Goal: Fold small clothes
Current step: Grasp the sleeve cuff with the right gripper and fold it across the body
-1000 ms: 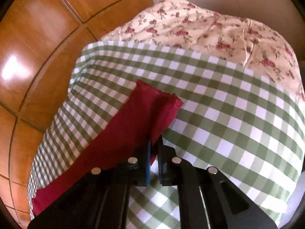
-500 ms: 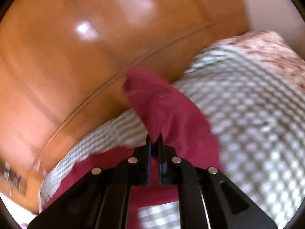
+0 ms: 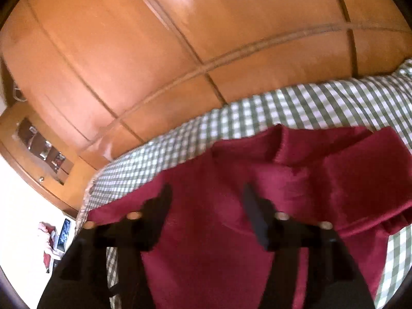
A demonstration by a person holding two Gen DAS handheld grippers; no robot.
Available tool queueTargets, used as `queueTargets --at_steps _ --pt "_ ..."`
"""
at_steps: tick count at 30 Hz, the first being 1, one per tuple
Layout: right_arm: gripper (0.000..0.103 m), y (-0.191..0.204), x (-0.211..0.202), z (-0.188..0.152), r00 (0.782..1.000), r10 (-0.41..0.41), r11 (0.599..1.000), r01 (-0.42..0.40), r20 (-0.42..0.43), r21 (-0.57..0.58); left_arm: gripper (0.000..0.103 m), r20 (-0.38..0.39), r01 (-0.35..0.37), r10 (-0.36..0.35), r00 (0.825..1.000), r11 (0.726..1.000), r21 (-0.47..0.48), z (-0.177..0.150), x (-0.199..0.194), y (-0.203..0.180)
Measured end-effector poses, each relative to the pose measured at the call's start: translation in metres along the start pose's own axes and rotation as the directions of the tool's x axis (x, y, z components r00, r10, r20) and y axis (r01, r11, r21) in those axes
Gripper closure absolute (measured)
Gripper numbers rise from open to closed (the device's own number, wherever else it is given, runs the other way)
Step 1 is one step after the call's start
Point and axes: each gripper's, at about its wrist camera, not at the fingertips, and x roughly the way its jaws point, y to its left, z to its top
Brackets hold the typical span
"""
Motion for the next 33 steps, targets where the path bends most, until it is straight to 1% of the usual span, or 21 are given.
queueTargets --at_steps 1,3,4,6,8,10,11,13,15,16,17,21,22,23,24,25,27,29,30,32,33 --pt "0.032 -0.002 -0.006 -0.007 1.000 0.002 1.000 -0.002 0.002 0.003 0.004 -0.014 0.004 -0.004 1.000 1.000 0.002 0.004 0.001 0.000" --pt "0.021 -0.010 -0.024 -0.025 1.000 -0.002 1.000 0.002 0.016 0.009 0.004 -0.042 0.007 -0.008 0.999 1.000 -0.029 0.013 0.005 0.003" --pt "0.016 -0.017 -0.031 -0.035 1.000 -0.020 1.000 0.020 0.017 0.009 0.004 -0.046 0.034 -0.037 0.998 0.998 -0.050 0.017 0.008 0.005" --pt "0.011 -0.032 -0.041 -0.052 0.999 -0.054 0.999 0.054 0.001 0.011 0.004 -0.047 0.060 -0.064 0.997 0.994 -0.095 0.026 0.013 0.007" --pt "0.009 -0.052 -0.050 -0.069 0.995 -0.094 0.995 0.095 -0.020 0.025 0.008 -0.049 0.084 -0.090 0.995 0.989 -0.118 0.035 0.020 0.005" --pt "0.007 -0.073 -0.058 -0.086 0.991 -0.130 0.990 0.132 -0.033 0.053 0.018 -0.080 0.107 -0.117 0.990 0.987 -0.119 0.046 0.034 -0.002" --pt "0.006 -0.085 -0.062 -0.096 0.989 -0.140 0.986 0.143 -0.039 0.084 0.019 -0.100 0.116 -0.127 0.987 0.987 -0.114 0.052 0.042 -0.007" --pt "0.006 -0.102 -0.068 -0.112 0.990 -0.134 0.980 0.139 -0.047 0.142 0.028 -0.130 0.150 -0.161 0.978 0.985 -0.085 0.065 0.061 -0.022" --pt "0.006 -0.112 -0.073 -0.117 0.993 -0.112 0.977 0.116 -0.034 0.179 0.028 -0.143 0.148 -0.156 0.977 0.987 -0.061 0.072 0.074 -0.034" --pt "0.006 -0.114 -0.076 -0.117 0.994 -0.103 0.977 0.105 -0.022 0.188 0.028 -0.152 0.159 -0.166 0.974 0.986 -0.055 0.077 0.084 -0.043" --pt "0.006 -0.117 -0.080 -0.116 0.995 -0.097 0.976 0.097 -0.010 0.195 0.028 -0.162 0.167 -0.173 0.971 0.985 -0.050 0.081 0.092 -0.048" --pt "0.003 -0.123 -0.092 -0.101 0.994 -0.100 0.973 0.087 0.051 0.212 0.028 -0.210 0.153 -0.157 0.965 0.988 -0.035 0.095 0.132 -0.070" --pt "0.003 -0.128 -0.094 -0.097 0.993 -0.098 0.972 0.081 0.064 0.222 0.036 -0.220 0.140 -0.144 0.965 0.990 -0.030 0.099 0.144 -0.076" --pt "0.003 -0.135 -0.094 -0.092 0.993 -0.095 0.968 0.074 0.077 0.242 0.047 -0.223 0.145 -0.148 0.964 0.989 -0.028 0.100 0.152 -0.079" --pt "0.003 -0.141 -0.094 -0.090 0.992 -0.092 0.964 0.068 0.084 0.256 0.070 -0.234 0.145 -0.146 0.961 0.989 -0.019 0.101 0.159 -0.082" --pt "0.003 -0.146 -0.093 -0.085 0.992 -0.083 0.961 0.055 0.094 0.271 0.084 -0.246 0.121 -0.119 0.962 0.993 -0.010 0.104 0.167 -0.084" --pt "0.003 -0.151 -0.091 -0.076 0.992 -0.058 0.958 0.023 0.114 0.285 0.097 -0.220 0.154 -0.158 0.963 0.987 -0.037 0.112 0.164 -0.084" --pt "0.003 -0.157 -0.083 -0.064 0.991 -0.035 0.956 -0.005 0.130 0.294 0.097 -0.154 0.170 -0.171 0.973 0.985 -0.021 0.124 0.145 -0.086" --pt "0.003 -0.160 -0.081 -0.061 0.991 -0.027 0.955 -0.014 0.135 0.296 0.097 -0.124 0.186 -0.186 0.975 0.982 -0.010 0.129 0.134 -0.087" --pt "0.003 -0.165 -0.072 -0.047 0.989 -0.032 0.951 -0.016 0.147 0.309 0.097 -0.052 0.194 -0.193 0.980 0.981 0.015 0.139 0.105 -0.083" --pt "0.003 -0.166 -0.069 -0.041 0.988 -0.032 0.949 -0.019 0.154 0.315 0.097 -0.028 0.202 -0.201 0.979 0.979 0.022 0.142 0.094 -0.079"
